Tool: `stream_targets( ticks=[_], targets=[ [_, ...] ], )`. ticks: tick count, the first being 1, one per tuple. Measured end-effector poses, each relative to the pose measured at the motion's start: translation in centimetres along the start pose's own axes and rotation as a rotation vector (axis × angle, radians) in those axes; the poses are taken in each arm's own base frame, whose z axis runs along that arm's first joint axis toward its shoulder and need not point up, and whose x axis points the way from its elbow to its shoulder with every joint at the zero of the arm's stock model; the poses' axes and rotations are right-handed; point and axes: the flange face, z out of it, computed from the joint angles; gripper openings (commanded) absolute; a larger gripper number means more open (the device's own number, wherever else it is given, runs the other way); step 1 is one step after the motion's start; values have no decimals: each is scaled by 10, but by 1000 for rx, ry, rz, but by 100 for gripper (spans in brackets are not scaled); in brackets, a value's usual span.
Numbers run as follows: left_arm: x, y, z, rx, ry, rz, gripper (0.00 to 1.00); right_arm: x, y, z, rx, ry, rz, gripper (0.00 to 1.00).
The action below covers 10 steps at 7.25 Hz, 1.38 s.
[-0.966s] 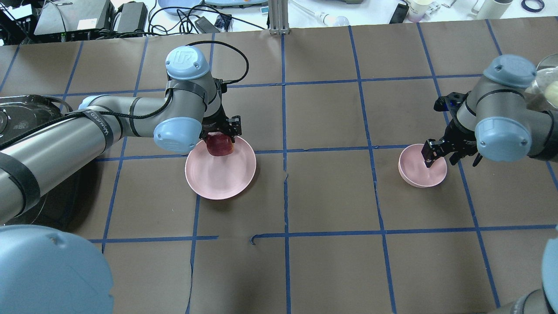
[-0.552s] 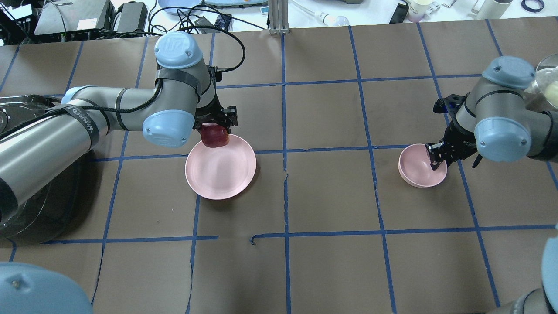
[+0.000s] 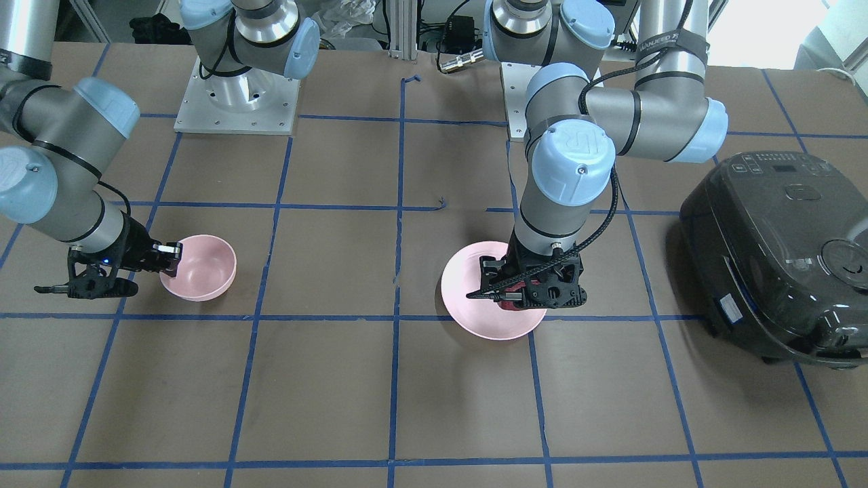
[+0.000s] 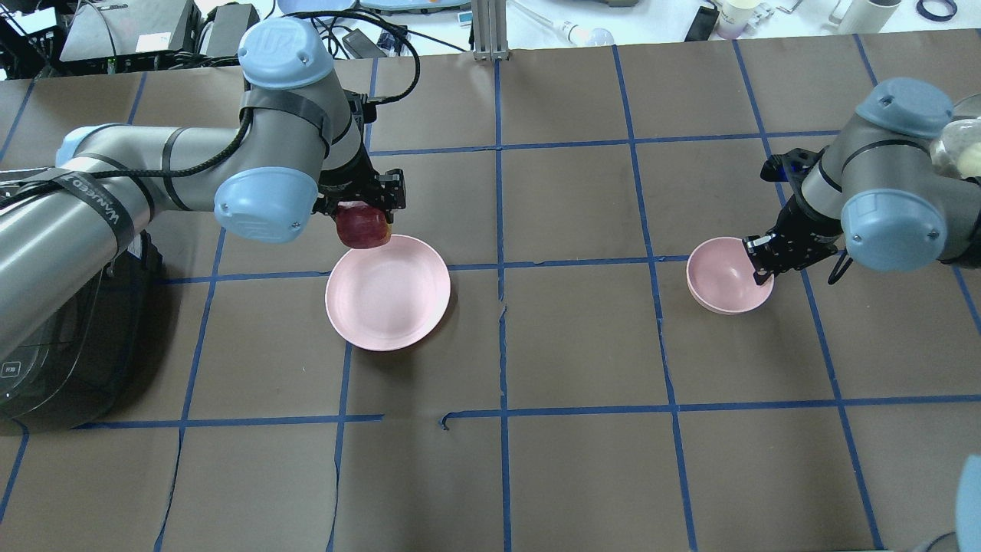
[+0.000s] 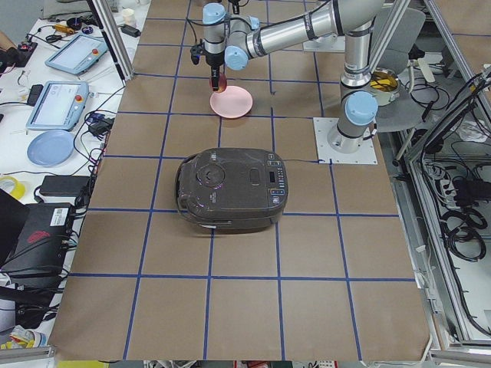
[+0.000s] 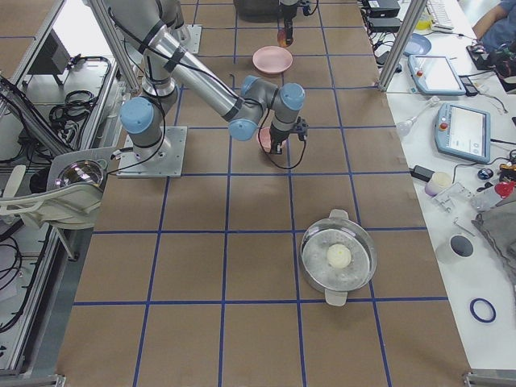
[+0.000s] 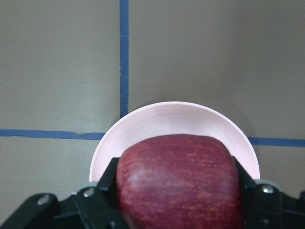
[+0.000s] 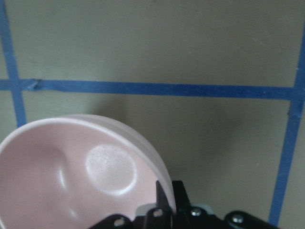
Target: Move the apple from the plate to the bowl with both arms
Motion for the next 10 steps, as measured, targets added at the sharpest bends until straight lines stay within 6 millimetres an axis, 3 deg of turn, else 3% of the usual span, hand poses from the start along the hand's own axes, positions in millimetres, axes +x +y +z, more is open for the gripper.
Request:
stream_targets(
  ticks=[1, 3, 4, 6, 7, 8, 9, 10],
  targets=[
    [-3, -2, -11, -9, -12, 14, 6, -37, -3, -4, 4, -24, 16, 0],
    [-6, -4, -22, -12, -18, 22, 6, -125, 2, 8, -12, -74, 51, 0],
    [-7, -5, -25, -9, -19, 21, 6, -150, 8, 18, -30, -118, 62, 0],
    [-9, -3, -21, -20, -22, 20, 6, -163, 15, 41, -72, -160, 77, 0],
    [-9, -3, -22, -18, -21, 19, 6, -165, 17, 49, -82, -165, 78, 52],
    [-8, -4, -23, -16, -18, 18, 6, -165, 18, 53, -86, -165, 79, 93],
    [-7, -3, -23, -16, -15, 19, 6, -165, 18, 53, -84, -161, 79, 100],
    [-3, -1, -22, -18, -15, 23, 6, -164, 18, 50, -78, -152, 79, 100]
  ],
)
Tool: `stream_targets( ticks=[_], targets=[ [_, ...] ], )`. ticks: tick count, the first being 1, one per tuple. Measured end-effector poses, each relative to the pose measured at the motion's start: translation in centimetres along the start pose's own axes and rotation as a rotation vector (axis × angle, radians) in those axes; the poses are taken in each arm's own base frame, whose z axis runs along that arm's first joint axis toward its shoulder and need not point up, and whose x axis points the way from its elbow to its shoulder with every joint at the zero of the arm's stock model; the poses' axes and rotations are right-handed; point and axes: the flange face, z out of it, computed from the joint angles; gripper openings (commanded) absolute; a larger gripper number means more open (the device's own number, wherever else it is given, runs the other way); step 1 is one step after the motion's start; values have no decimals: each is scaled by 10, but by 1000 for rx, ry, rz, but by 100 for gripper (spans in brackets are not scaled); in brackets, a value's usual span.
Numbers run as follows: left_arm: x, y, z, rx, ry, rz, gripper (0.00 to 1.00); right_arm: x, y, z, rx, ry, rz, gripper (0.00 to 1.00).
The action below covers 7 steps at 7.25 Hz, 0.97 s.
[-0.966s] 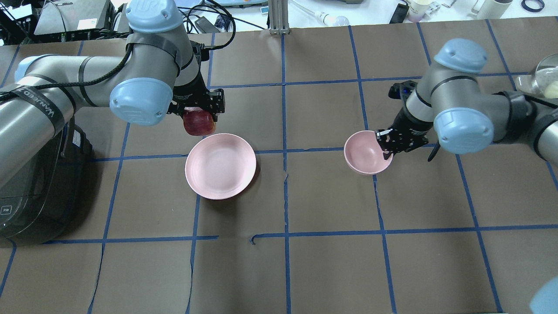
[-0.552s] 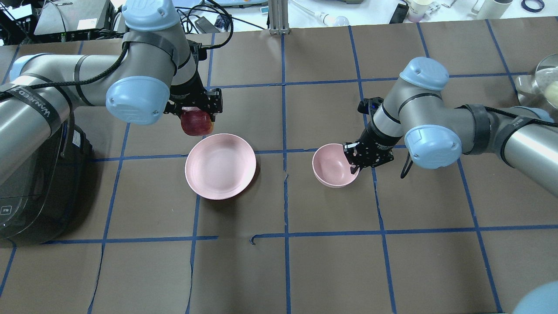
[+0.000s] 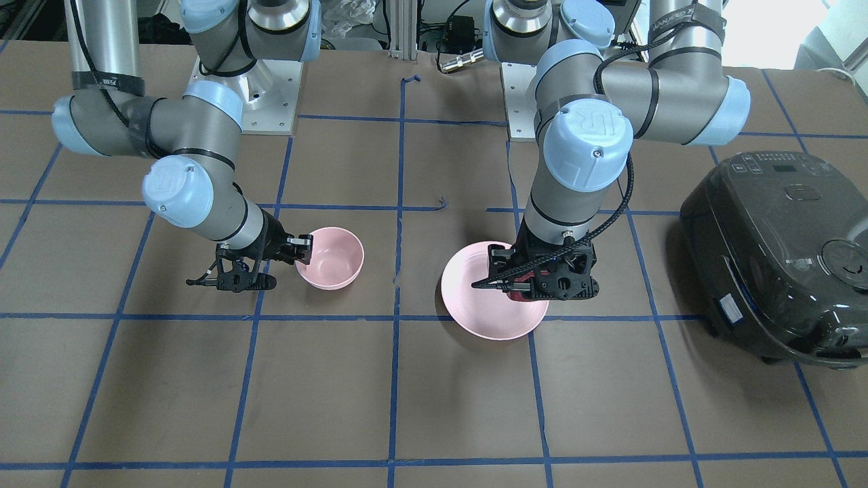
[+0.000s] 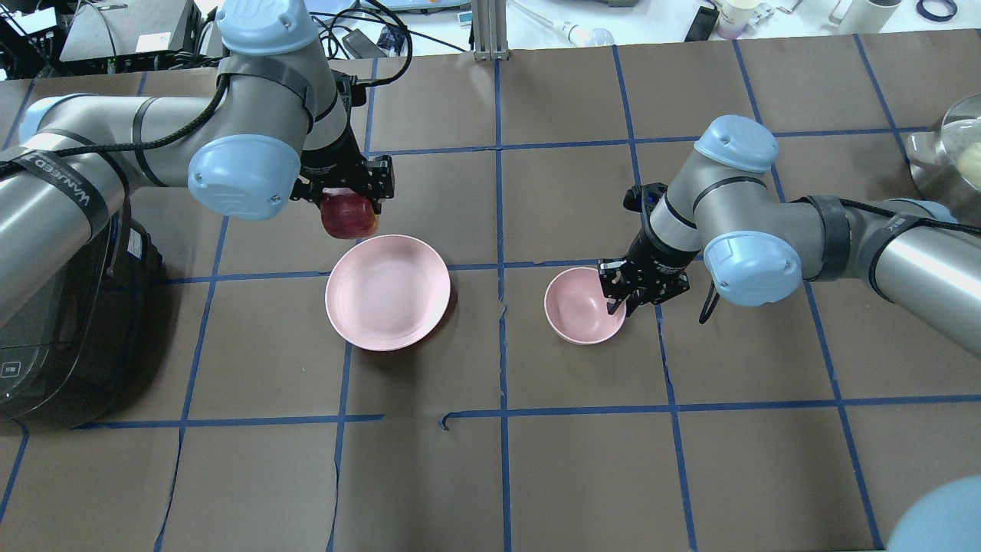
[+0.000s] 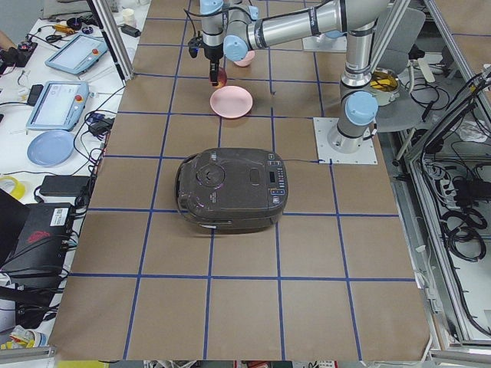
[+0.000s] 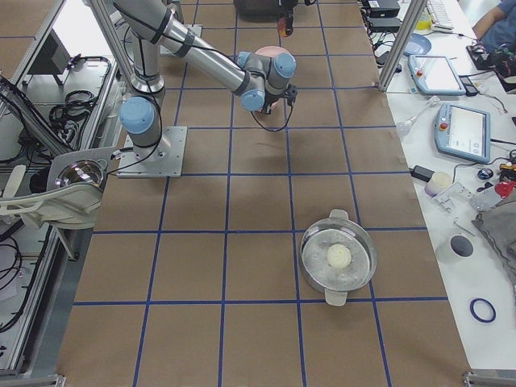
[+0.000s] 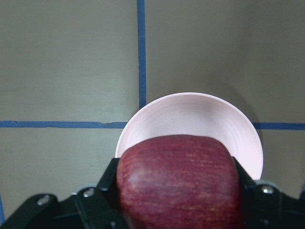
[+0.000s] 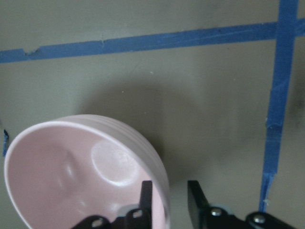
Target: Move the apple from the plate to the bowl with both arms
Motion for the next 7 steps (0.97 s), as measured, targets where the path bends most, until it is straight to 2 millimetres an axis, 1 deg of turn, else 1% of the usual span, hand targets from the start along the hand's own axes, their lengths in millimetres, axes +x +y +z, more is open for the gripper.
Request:
stream_targets(
  ticks=[1, 2, 3, 4, 5, 6, 7],
  targets=[
    [8, 3, -1, 2, 0, 11, 5, 1, 0, -8, 14, 23, 0, 100],
    [21, 9, -6, 9, 5, 13, 4, 3, -2, -29, 52, 69, -4, 100],
    [41, 18, -12, 19, 15, -5, 4, 4, -7, -62, 107, 126, -10, 100],
    [71, 32, -21, 31, 38, -26, 1, 6, -11, -104, 155, 177, -9, 100],
    [100, 45, -25, 41, 64, -55, 1, 13, -13, -141, 181, 204, 6, 100],
    [134, 59, -24, 56, 86, -84, 1, 22, -8, -176, 193, 226, 21, 100],
    [174, 78, -19, 73, 102, -92, 0, 30, 3, -207, 205, 251, 26, 100]
  ],
)
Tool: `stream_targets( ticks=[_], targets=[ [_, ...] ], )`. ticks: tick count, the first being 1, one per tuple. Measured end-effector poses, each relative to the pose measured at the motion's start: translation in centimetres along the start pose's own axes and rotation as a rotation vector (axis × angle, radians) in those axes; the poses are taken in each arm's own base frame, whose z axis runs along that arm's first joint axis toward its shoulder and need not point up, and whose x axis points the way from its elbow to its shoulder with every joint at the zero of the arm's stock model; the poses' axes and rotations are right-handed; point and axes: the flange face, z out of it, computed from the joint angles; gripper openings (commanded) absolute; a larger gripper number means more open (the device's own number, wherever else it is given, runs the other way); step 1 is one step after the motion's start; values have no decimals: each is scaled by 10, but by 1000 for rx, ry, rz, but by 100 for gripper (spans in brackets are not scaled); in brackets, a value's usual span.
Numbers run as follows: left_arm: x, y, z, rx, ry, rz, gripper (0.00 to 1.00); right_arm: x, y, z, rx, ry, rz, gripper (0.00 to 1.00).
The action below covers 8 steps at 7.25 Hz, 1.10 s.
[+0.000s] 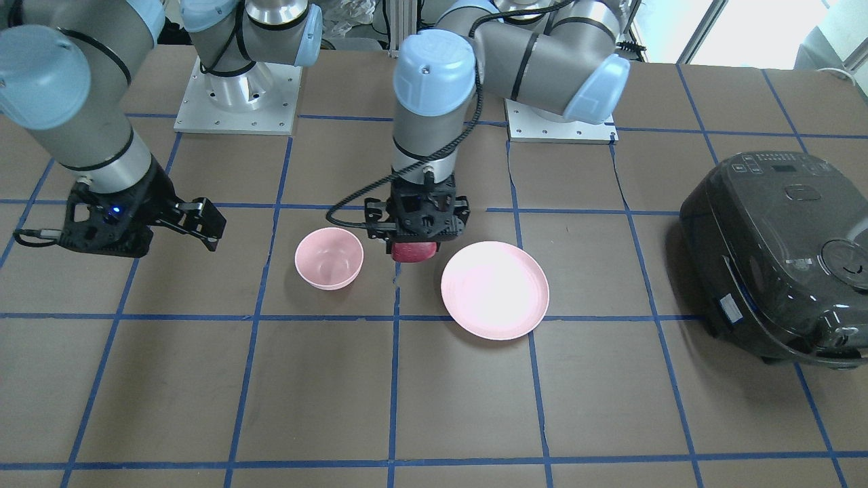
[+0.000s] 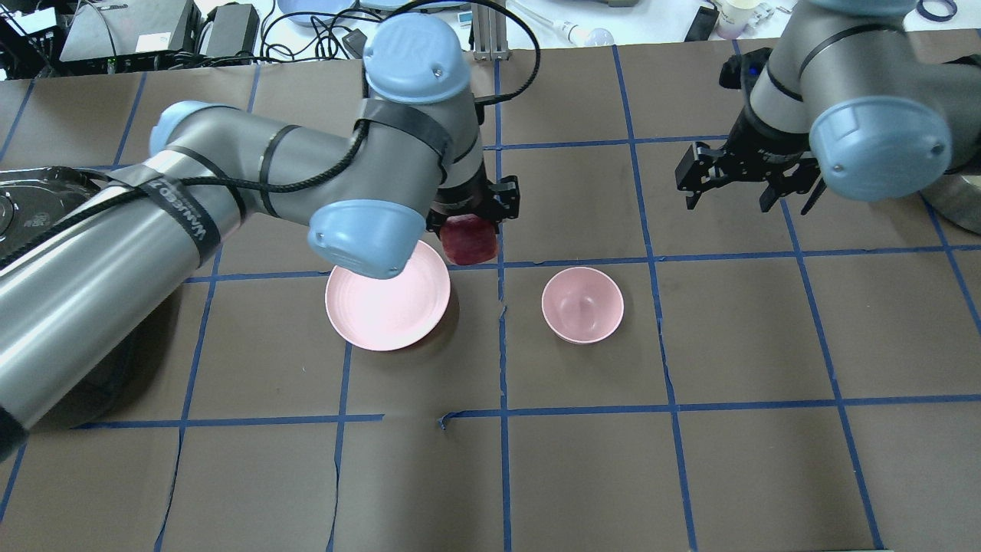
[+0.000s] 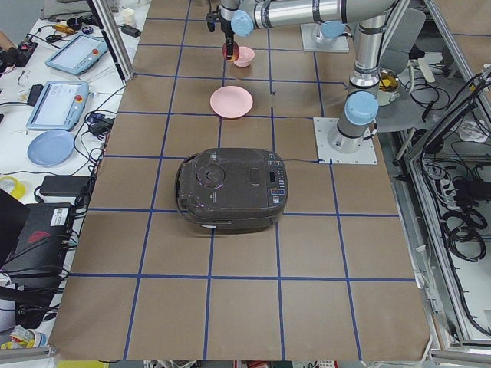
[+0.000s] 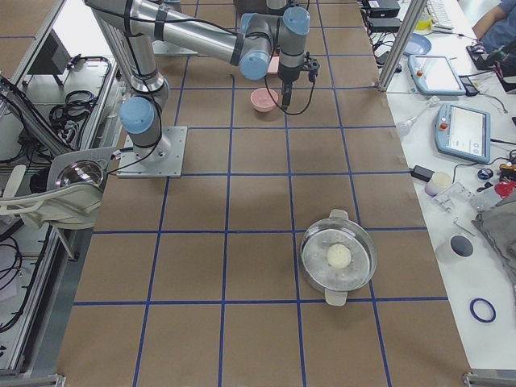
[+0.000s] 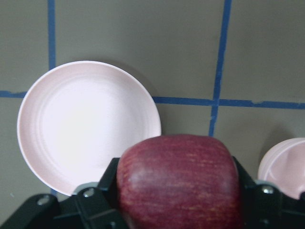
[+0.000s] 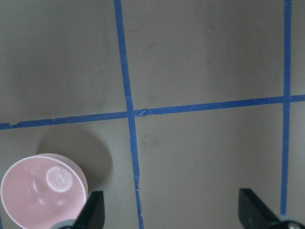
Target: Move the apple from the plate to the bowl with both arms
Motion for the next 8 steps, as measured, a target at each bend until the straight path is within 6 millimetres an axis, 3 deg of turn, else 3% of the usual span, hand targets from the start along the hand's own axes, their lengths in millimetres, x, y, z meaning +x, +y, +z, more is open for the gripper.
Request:
stream_targets(
  ticks=[2, 3, 5, 6, 8],
  targets=[
    [64, 41, 26, 32, 32, -34, 0, 41, 2, -26, 19, 15, 61, 100],
    [83, 50, 44, 42, 46, -55, 1, 61, 0, -26, 16, 11, 102, 100],
    [99, 50, 81, 46, 38, -67, 3, 74, -2, -24, 10, 9, 133, 100],
    [103, 48, 94, 47, 26, -68, 13, 76, -3, -22, 8, 9, 137, 100],
    [108, 52, 107, 42, 13, -59, 58, 77, -4, -20, 4, 10, 139, 100]
  ],
)
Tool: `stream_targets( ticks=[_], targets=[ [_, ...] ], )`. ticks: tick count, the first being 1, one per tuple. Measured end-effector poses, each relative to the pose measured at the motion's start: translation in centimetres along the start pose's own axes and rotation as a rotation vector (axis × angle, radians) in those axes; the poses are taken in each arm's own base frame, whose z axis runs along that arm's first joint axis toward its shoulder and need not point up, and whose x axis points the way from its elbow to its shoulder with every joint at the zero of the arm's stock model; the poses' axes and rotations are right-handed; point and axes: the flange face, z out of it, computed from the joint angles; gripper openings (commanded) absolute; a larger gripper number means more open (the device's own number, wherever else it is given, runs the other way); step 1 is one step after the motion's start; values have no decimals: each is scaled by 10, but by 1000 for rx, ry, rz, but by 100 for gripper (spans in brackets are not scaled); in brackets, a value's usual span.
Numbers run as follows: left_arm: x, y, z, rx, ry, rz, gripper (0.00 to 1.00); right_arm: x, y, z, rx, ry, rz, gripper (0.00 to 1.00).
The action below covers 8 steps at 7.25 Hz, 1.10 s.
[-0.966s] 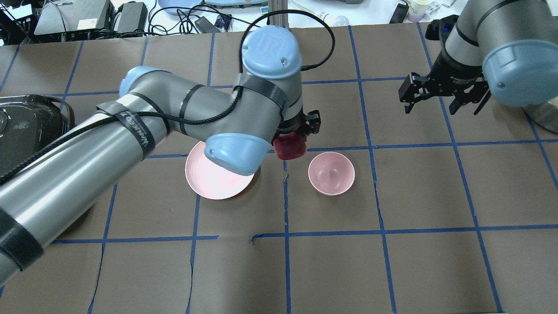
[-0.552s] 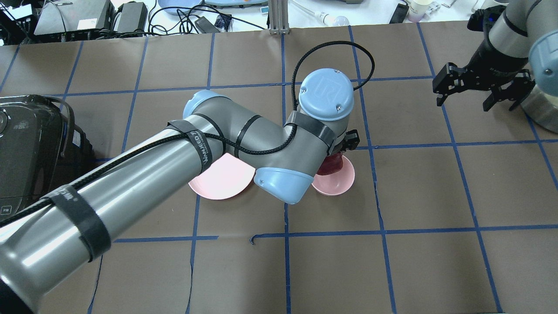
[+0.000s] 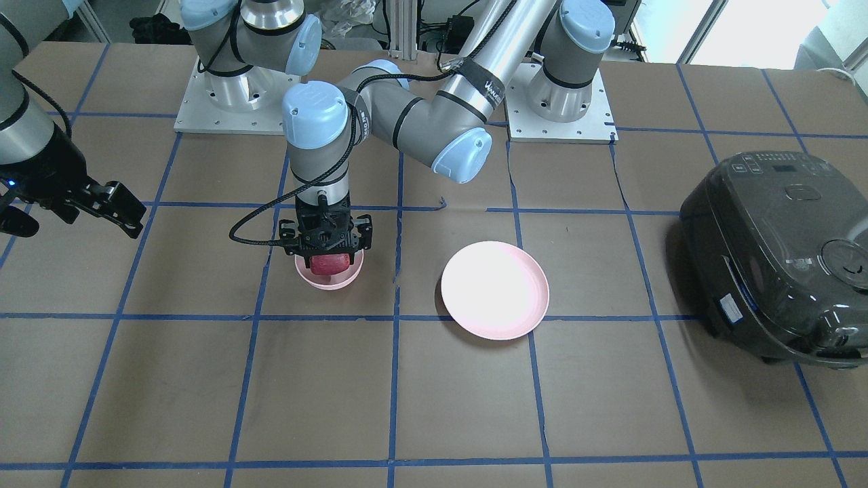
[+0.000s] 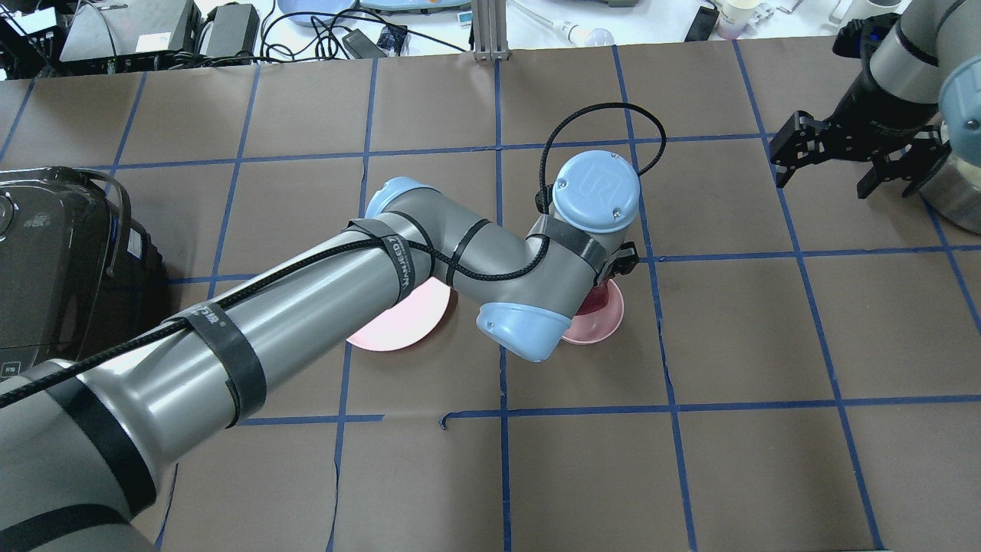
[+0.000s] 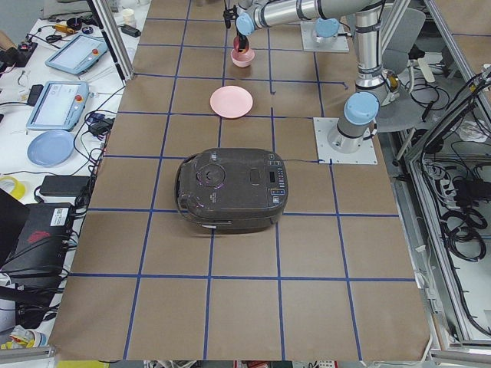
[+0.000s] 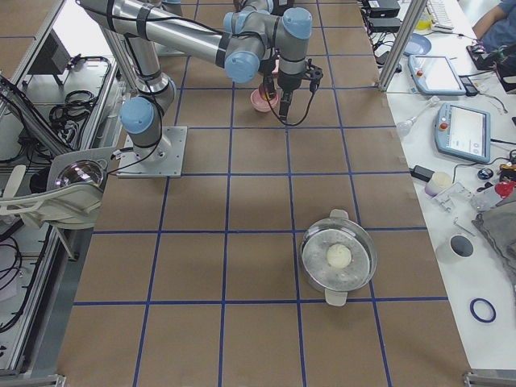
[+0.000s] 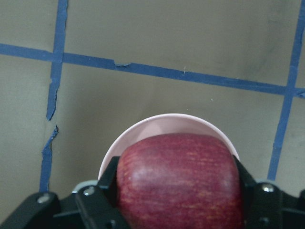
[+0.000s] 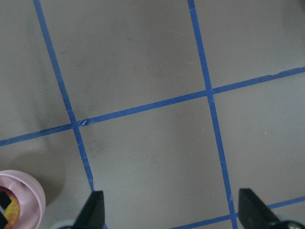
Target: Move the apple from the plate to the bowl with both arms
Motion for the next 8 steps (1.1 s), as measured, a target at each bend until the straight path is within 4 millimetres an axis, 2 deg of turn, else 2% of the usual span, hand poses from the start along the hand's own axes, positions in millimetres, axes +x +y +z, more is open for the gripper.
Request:
stream_targets(
  ticks=[1, 2, 5, 6, 8],
  targets=[
    [1, 2, 2, -2, -2, 5, 70, 0, 0, 1, -1, 0, 1, 100],
    [2, 4, 3, -3, -3, 10, 100, 1, 0, 1, -2, 0, 2, 100],
    [1, 7, 3, -12, -8, 22, 100, 2, -1, 0, -1, 0, 4, 100],
    [-2, 5, -3, -6, -5, 25, 100, 2, -1, 0, 0, 1, 5, 100],
    [-15, -11, -39, 22, 17, 22, 100, 3, -1, -4, 6, 2, 5, 100]
  ],
)
